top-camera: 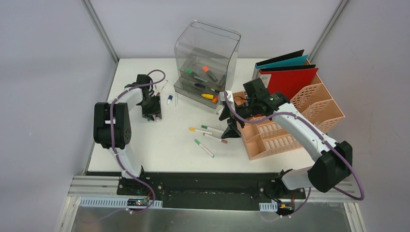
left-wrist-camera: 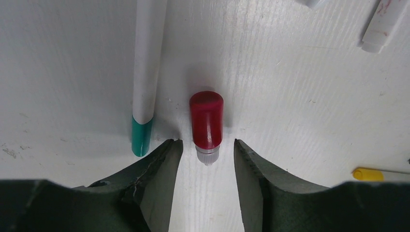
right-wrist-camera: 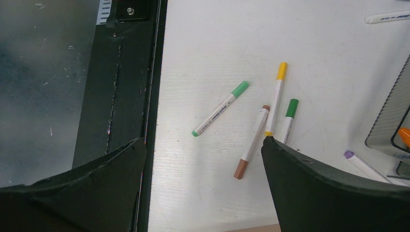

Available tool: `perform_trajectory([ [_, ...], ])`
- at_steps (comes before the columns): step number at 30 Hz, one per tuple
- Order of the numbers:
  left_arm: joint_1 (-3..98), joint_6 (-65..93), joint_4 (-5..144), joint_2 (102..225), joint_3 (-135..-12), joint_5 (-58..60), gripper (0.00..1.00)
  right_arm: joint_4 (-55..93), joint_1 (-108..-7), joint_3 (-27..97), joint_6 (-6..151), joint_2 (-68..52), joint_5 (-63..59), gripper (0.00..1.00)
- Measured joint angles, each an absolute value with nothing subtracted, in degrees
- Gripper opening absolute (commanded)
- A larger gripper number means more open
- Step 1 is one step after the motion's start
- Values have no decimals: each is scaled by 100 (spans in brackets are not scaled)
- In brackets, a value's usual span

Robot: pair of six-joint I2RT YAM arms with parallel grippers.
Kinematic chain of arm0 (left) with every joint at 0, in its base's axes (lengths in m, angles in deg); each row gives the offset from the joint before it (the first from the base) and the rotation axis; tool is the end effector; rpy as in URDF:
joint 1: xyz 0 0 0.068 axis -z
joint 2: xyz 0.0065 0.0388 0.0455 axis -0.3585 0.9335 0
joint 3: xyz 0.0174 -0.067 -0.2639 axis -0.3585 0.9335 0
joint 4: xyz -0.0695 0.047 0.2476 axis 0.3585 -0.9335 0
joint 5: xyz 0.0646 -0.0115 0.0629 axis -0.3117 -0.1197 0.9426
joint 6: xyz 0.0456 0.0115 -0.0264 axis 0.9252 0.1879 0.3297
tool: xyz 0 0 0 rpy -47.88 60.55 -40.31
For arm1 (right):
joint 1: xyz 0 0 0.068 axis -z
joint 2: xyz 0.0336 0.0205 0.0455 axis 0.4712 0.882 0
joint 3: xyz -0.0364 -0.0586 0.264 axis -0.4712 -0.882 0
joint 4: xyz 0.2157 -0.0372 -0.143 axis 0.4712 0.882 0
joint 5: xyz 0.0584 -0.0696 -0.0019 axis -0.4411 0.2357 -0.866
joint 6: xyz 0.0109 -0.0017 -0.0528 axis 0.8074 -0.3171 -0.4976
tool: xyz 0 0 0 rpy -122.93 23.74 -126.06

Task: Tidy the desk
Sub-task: Pick up the stationery from the center of the board.

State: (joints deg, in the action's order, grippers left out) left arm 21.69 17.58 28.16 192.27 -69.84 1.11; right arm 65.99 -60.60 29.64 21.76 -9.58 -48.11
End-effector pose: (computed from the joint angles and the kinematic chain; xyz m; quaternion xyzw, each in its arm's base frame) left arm 0.3471 -0.0091 0.1721 -0.0567 0.9872 -0.0783 0.1265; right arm 0.2165 0.1720 0.3143 -0.6301 0.5912 0.4067 0.2968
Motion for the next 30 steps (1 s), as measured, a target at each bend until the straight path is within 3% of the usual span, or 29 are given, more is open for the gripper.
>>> perform_trajectory([
  [6, 2218, 1755, 2812, 19227, -6984, 102, 42, 6603, -6060, 2964, 2163, -949, -4811, 93],
  [10, 2388, 1751, 2781, 19264, -7011, 159, 22, 6603, -6060, 2964, 2160, -947, -4809, 93],
  [12, 2484, 1749, 2757, 19310, -7024, 218, 20, 6605, -6060, 2964, 2160, -947, -4809, 93],
  [18, 2637, 1771, 2685, 19328, -7063, 415, 2, 6612, -6060, 2964, 2156, -947, -4809, 93],
  [24, 2709, 1773, 2679, 19319, -7067, 325, 0, 6618, -6060, 2964, 2139, -947, -4809, 93],
  [30, 2744, 1779, 2976, 18783, -6860, -617, 0, 6621, -6060, 2964, 2110, -914, -4806, 93],
])
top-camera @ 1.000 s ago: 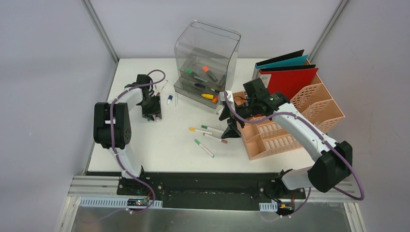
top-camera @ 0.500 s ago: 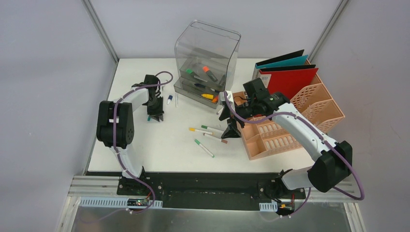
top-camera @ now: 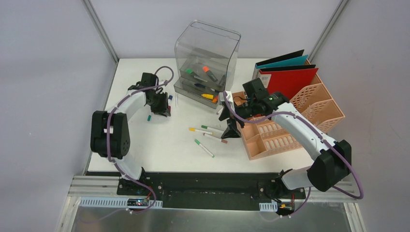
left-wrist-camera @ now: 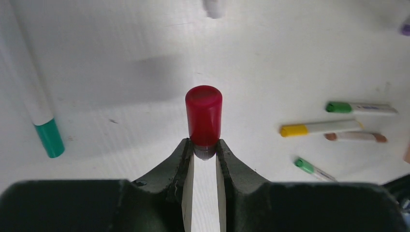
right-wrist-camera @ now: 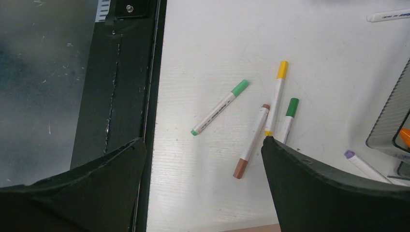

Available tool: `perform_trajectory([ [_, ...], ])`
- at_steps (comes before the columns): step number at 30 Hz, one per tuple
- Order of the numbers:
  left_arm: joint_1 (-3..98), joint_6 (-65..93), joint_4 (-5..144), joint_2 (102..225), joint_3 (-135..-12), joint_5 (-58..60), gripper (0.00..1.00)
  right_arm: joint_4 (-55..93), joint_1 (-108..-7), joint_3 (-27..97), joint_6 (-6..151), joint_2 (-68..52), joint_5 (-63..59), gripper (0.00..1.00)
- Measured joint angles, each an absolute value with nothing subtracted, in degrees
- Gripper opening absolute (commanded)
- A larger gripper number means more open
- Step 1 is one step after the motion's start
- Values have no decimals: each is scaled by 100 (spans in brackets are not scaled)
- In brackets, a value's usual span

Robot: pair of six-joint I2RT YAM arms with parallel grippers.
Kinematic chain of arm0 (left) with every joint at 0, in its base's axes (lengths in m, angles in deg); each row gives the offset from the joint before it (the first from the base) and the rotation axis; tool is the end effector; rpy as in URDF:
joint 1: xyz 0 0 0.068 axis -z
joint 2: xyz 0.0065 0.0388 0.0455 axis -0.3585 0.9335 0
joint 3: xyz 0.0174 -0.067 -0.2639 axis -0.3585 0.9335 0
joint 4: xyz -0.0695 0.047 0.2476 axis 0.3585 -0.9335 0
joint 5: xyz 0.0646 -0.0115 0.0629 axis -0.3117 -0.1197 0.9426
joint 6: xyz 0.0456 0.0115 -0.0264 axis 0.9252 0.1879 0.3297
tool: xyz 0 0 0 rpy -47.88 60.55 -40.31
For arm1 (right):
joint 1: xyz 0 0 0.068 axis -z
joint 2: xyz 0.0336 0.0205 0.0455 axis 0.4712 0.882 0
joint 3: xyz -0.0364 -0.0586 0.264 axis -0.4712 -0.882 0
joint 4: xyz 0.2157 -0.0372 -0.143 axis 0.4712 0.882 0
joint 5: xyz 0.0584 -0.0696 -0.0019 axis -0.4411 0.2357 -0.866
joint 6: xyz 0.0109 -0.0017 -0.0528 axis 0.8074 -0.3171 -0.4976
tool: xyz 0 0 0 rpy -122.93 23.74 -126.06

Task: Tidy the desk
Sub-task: Pick up the stationery from the center of the board, then place the stationery in the drawer.

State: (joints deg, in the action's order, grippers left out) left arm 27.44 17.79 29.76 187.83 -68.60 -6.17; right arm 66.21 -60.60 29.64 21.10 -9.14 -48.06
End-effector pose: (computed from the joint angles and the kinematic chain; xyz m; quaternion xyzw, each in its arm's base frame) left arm 0.3371 -0.0474 0.1931 0.0087 0.9764 -0.1507 0.1546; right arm 0.2175 0.1727 0.3121 -0.6325 0.5905 0.4059 0.2943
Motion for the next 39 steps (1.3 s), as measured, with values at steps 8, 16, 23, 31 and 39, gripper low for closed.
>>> perform_trajectory([
  [8, 2744, 1150, 4178, 17229, -5940, -2044, 0, 6666, -6060, 2964, 2051, -895, -4802, 93],
  [16, 2786, -1311, 7621, 16414, -4073, -2980, 0, 6760, -6060, 2964, 1964, -890, -4796, 93],
  [23, 3147, -2778, 9465, 17155, -4150, -2862, 0, 6800, -6060, 2964, 1892, -893, -4750, 93],
  [31, 3509, -3388, 9572, 18056, -5068, -2284, 0, 6817, -6060, 2964, 1815, -893, -4708, 93],
  [39, 3857, -3720, 8071, 18744, -6302, -1288, 5, 6868, -6060, 2964, 1756, -893, -4677, 93],
])
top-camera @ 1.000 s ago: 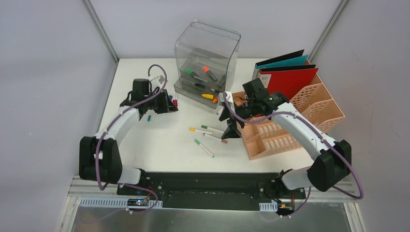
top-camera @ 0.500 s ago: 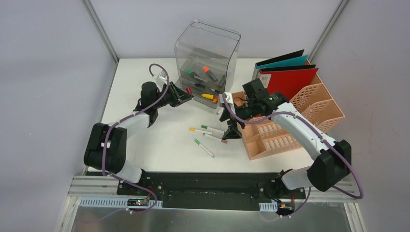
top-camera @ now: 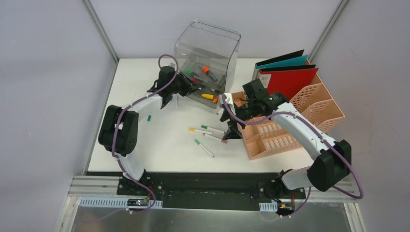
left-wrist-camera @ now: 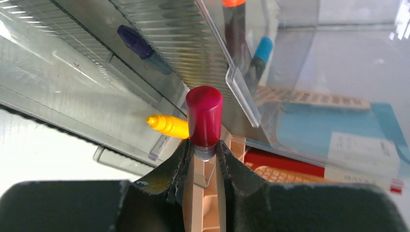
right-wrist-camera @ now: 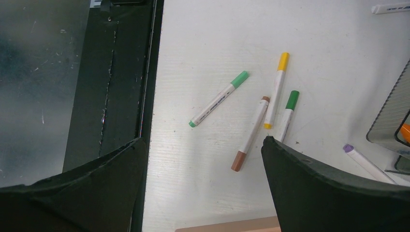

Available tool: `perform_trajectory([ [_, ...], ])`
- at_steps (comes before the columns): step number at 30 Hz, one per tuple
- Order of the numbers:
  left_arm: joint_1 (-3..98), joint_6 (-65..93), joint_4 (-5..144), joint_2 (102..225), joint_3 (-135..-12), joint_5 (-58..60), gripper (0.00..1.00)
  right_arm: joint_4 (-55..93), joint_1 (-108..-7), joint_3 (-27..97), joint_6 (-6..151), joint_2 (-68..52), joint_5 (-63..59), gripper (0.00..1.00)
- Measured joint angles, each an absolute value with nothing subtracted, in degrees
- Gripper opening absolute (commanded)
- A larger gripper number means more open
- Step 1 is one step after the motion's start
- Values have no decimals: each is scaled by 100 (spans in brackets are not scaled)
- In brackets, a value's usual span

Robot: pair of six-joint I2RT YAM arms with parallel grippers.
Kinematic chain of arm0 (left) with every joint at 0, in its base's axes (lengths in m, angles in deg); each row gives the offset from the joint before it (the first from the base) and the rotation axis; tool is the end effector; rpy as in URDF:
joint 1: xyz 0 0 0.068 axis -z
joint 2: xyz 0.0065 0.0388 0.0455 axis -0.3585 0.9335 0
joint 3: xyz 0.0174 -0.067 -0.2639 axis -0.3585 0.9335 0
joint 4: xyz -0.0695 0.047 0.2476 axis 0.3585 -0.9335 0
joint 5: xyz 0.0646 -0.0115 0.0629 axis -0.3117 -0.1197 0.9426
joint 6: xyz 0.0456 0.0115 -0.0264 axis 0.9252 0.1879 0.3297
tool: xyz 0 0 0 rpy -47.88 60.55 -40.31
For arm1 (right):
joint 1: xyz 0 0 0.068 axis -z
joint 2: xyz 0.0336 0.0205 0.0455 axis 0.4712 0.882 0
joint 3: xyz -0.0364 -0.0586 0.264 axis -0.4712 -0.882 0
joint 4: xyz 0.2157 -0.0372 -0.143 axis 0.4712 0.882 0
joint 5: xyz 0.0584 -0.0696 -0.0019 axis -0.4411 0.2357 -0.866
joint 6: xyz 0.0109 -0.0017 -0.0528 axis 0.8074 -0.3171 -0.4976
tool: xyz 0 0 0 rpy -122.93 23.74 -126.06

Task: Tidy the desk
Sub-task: Place the stationery in the drawer.

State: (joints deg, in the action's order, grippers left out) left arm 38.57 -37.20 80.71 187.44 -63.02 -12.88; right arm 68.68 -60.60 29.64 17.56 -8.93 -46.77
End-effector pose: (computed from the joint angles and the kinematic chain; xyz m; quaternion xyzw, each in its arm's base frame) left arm 0.3687 -0.1306 0.2300 -0.2240 0.8000 -0.4666 0.3035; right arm 0.2157 0.1710 0.3085 -0.6474 0.5869 0.3923 0.2872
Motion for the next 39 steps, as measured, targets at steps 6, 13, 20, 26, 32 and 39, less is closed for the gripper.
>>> perform_trajectory([
  [6, 4126, -3761, 6368, 19229, -7590, -803, 18, 6876, -6060, 2964, 1741, -893, -4608, 93],
  [13, 4126, -3584, 5728, 19476, -7881, -855, 23, 6878, -6060, 2964, 1719, -895, -4584, 93],
  [20, 4121, -2950, 5835, 19465, -7863, -936, 43, 6878, -6060, 2964, 1710, -895, -4566, 93],
  [26, 4119, -2577, 6630, 19166, -7448, -1006, 51, 6878, -6060, 2964, 1710, -895, -4562, 93],
  [32, 4119, -2303, 7291, 18810, -7026, -1041, 54, 6878, -6060, 2964, 1708, -895, -4549, 93],
  [39, 4119, -1348, 7562, 17052, -5806, -182, 76, 6881, -6060, 2964, 1706, -895, -4542, 93],
])
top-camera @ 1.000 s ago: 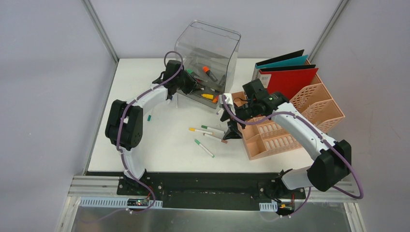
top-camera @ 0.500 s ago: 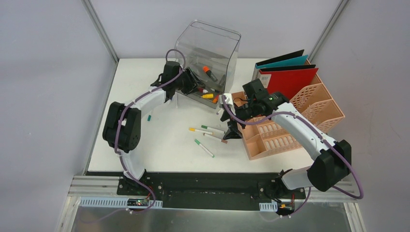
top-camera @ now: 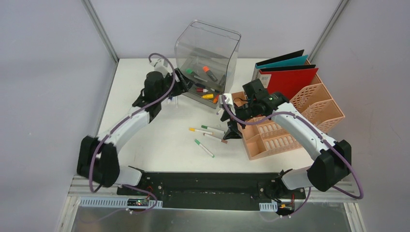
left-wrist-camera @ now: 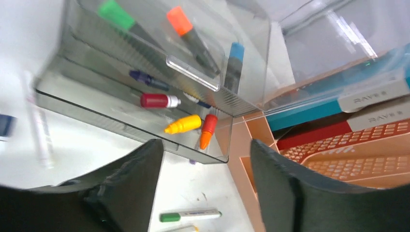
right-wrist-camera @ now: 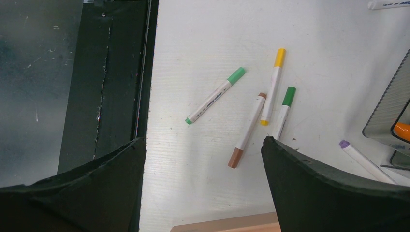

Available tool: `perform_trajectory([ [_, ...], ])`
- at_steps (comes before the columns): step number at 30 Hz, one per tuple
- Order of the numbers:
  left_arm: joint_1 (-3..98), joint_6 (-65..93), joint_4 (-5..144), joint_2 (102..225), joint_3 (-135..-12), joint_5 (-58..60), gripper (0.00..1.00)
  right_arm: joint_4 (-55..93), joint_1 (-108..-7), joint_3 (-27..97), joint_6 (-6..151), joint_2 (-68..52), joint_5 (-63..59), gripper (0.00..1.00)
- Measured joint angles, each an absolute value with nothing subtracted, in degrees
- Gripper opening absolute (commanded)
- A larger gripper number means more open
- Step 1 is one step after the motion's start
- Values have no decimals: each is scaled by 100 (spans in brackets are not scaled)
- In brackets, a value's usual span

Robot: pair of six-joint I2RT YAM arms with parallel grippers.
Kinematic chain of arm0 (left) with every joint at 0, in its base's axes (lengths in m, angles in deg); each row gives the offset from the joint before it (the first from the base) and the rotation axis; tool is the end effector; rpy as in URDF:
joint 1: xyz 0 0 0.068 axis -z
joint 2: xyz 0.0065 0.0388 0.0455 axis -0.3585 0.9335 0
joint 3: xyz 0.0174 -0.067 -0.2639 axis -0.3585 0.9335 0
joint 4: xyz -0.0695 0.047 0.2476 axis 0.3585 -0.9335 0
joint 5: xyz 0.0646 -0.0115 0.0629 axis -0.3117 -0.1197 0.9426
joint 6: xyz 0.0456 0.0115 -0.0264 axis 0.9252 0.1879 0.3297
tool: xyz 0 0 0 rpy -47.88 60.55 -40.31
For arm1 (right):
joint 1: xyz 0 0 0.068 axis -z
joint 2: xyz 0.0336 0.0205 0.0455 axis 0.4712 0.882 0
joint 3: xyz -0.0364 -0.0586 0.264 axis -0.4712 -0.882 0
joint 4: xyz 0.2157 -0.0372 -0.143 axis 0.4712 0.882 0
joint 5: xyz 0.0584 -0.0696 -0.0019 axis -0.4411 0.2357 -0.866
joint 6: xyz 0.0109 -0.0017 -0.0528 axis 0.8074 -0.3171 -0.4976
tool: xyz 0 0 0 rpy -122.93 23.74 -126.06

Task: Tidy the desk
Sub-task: Place the stationery in the drawer, then pick up the stationery from the center of the board.

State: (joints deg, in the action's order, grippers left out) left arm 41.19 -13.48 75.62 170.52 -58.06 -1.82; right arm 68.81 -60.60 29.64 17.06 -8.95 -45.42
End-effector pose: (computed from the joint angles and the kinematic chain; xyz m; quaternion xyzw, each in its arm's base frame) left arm 0.3125 -0.1220 0.2925 -0.0786 0.8001 -0.3588 0.4742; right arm 0.2161 0.1706 0.3079 -0.6510 0.5901 0.3810 0.2880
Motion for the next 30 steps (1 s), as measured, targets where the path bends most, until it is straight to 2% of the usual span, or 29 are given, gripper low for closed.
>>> perform_trajectory([
  [2, 4119, -1014, 7642, 16445, -5494, 80, 95, 6881, -6060, 2964, 1706, -895, -4544, 93],
  [3, 4119, -802, 7690, 16123, -5325, 244, 99, 6878, -6060, 2964, 1704, -895, -4542, 93],
  [9, 4023, -50, 7798, 14886, -4495, 911, 99, 6881, -6060, 2964, 1688, -890, -4542, 93],
  [15, 3566, 125, 7548, 14530, -3848, 784, 99, 6881, -6060, 2964, 1669, -866, -4507, 93],
  [19, 3267, 149, 7315, 14722, -3824, 550, 98, 6881, -6060, 2964, 1669, -836, -4481, 93],
  [26, 3140, 273, 7028, 15737, -4386, 378, 96, 6881, -6060, 2964, 1669, -761, -4439, 93],
  [30, 3140, 295, 6928, 16294, -4624, 402, 92, 6881, -6060, 2964, 1669, -761, -4439, 93],
])
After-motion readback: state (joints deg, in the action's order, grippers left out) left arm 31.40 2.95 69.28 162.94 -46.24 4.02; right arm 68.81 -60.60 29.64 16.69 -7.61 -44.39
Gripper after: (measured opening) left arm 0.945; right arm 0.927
